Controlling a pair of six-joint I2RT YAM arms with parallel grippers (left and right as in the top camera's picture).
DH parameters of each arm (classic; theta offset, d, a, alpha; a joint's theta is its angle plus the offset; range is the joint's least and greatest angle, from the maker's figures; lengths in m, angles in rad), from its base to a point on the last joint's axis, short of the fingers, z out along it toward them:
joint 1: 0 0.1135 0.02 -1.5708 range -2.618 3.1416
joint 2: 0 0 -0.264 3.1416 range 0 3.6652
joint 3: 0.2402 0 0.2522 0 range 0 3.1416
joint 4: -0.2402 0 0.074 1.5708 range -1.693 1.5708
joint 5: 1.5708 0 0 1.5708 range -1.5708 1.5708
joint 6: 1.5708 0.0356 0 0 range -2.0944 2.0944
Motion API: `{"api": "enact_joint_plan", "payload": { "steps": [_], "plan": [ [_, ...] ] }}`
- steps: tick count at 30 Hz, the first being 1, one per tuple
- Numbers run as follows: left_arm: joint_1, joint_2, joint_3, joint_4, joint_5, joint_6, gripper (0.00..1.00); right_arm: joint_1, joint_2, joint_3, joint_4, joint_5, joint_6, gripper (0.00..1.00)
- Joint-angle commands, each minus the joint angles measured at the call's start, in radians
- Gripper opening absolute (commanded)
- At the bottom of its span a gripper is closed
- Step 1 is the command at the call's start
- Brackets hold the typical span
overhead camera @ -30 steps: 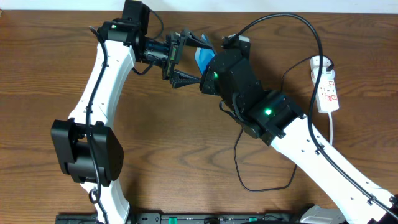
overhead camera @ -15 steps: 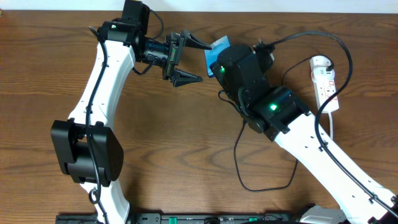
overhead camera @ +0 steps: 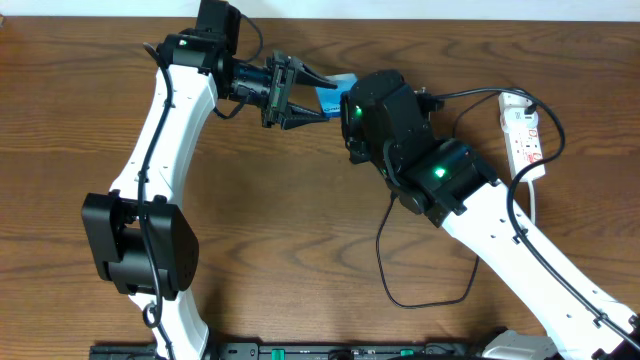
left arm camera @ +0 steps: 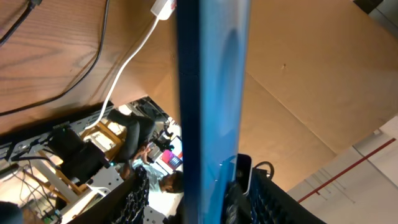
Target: Plug charger to phone and switch on socket
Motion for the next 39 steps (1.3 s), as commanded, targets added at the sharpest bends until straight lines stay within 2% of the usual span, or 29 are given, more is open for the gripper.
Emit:
{"api": "enact_joint_plan", "payload": {
  "steps": [1,5,10,16,29,32,39],
  "plan": [
    [0.002,-0.030,0.011,0.019,0.001,-0.005,0.52,-0.001,-0.053,0.018,0.011,-0.026,0.035,0.01],
    [0.002,-0.030,0.011,0.020,0.002,-0.022,0.51,-0.002,-0.080,0.018,0.002,0.020,0.035,0.01],
    [0.002,-0.030,0.011,0.019,0.003,-0.068,0.44,0.000,-0.085,0.018,-0.001,-0.008,0.035,0.01],
    [0.002,-0.030,0.011,0.019,0.080,-0.072,0.45,0.000,-0.078,0.018,-0.027,-0.013,0.036,0.01],
    [0.002,-0.030,0.011,0.019,0.096,-0.084,0.47,0.000,-0.075,0.018,-0.016,-0.016,0.074,0.01],
    [0.002,-0.030,0.011,0.019,0.096,-0.091,0.38,0.000,-0.072,0.018,-0.016,-0.022,0.074,0.01],
    [0.002,-0.030,0.011,0.019,0.097,-0.094,0.34,0.000,-0.056,0.018,-0.015,-0.068,0.096,0.01]
  ]
}}
